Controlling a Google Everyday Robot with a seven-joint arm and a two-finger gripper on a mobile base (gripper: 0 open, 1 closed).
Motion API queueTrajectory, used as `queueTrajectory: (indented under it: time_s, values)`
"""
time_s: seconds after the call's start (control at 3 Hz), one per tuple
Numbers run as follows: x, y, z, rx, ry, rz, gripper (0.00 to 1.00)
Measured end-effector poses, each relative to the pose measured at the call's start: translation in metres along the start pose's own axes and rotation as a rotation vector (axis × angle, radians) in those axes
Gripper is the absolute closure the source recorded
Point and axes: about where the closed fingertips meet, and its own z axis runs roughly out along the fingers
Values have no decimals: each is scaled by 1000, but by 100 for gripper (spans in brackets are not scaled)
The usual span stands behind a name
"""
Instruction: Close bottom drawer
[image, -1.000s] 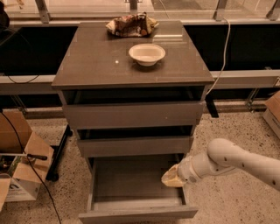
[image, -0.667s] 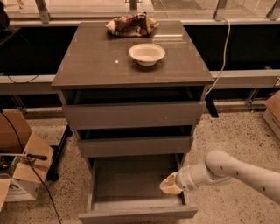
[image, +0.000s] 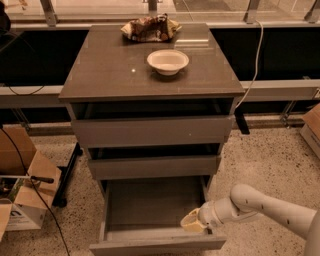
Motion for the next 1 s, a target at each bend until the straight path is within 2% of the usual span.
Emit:
queueTrajectory:
  time_s: [0.33,0.67,1.0]
  values:
    - [7,-3,10,3,67,5,100]
    - [52,-16,23,42,155,56,100]
    - [128,-33,39,69,212,168,100]
